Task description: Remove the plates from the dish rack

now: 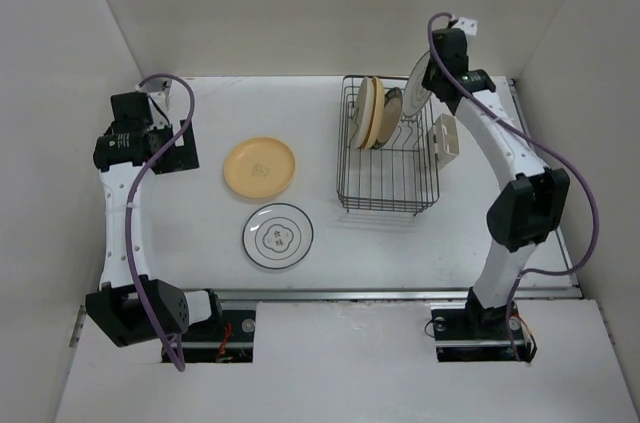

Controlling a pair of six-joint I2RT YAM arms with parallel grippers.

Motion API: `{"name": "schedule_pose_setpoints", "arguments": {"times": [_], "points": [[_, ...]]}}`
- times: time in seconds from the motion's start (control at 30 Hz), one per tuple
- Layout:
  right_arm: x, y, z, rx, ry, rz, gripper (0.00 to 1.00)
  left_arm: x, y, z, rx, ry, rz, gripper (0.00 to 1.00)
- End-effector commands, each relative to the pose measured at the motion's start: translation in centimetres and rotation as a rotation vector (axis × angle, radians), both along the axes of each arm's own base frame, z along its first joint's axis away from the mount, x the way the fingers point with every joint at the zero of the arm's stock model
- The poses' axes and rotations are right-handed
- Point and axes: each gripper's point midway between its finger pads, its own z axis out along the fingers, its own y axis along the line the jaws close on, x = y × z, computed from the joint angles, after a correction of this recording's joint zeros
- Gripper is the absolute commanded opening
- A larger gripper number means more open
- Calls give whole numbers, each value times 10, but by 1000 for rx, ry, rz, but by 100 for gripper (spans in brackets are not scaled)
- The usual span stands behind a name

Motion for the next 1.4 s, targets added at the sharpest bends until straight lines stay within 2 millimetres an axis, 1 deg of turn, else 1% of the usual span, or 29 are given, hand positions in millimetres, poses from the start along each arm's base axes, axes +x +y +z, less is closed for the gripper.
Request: {"name": "schedule_pose_setpoints", "arguments": {"times": [0.0,0.03,0.1,0.13,0.2,0.23,0.27,0.33,0.37,0.4,0.47,0.5,0.57,0.6,0.63,0.7,0.73,0.83,0.87,0.93,0.97,1.0,1.03,1.1,1.13,1.17,1.2,1.33,1.37], "points": [[-38,-47,140,-88,-306,-250,0,-6,-3,16,4,-46,-21,99],[-51,-53,158,-89,-344,-259,0,-6,-3,16,4,-46,-21,99],[-67,-44,179,-97,-388,-207,0,-8,-1,19,20,-54,-22,99],[-79,-21,196,-55,-444,-95,0,-10,-2,22,23,-66,-22,99],[-93,15,203,-28,-476,93,0,-14,-1,18,28,-55,-16,99],[-99,67,185,24,-459,331,0,-13,-1,15,27,-54,-16,99],[-114,92,184,57,-466,471,0,-14,-1,12,25,-45,-16,99],[-136,149,153,108,-398,776,0,-13,2,9,32,-32,-8,99],[-168,199,128,193,-326,1039,0,-13,1,9,26,-34,0,99],[-175,222,100,216,-240,1130,0,-15,1,8,24,-25,0,99],[-200,259,59,275,-88,1282,0,-16,0,3,21,-13,0,99],[-210,286,26,284,8,1337,0,-16,0,3,21,-13,0,99],[-220,307,-5,298,96,1390,0,-18,0,6,23,-22,0,99],[-231,324,-11,315,113,1446,0,-19,0,2,21,-13,0,99],[-233,334,-31,337,164,1459,0,-19,0,2,21,-13,0,99],[-249,352,-48,368,211,1519,0,-21,-1,1,21,-13,0,99],[-250,359,-64,366,249,1522,1,-22,-1,4,23,-22,0,99],[-265,374,-91,385,323,1559,6,-29,-1,-2,26,-2,6,99],[-262,376,-107,383,357,1551,8,-29,-1,-2,21,-4,13,99],[-264,381,-122,388,397,1529,9,-34,0,-2,30,-8,20,99],[-260,383,-132,386,412,1506,18,-36,0,1,32,-20,20,99],[-258,382,-133,380,410,1499,18,-36,0,1,32,-20,20,99],[-255,384,-135,372,407,1490,37,-38,1,0,40,-20,26,99],[-250,384,-136,333,404,1453,56,-41,0,1,40,-20,26,99],[-248,381,-138,313,405,1442,71,-41,0,1,40,-20,26,99],[-250,381,-142,289,414,1425,75,-41,0,1,40,-20,26,99],[-250,383,-136,264,390,1435,77,-44,-1,0,38,-10,26,99],[-247,378,-139,134,381,1398,78,-44,0,0,43,-8,18,99],[-249,380,-133,118,360,1404,78,-44,0,0,43,-8,18,99]]}}
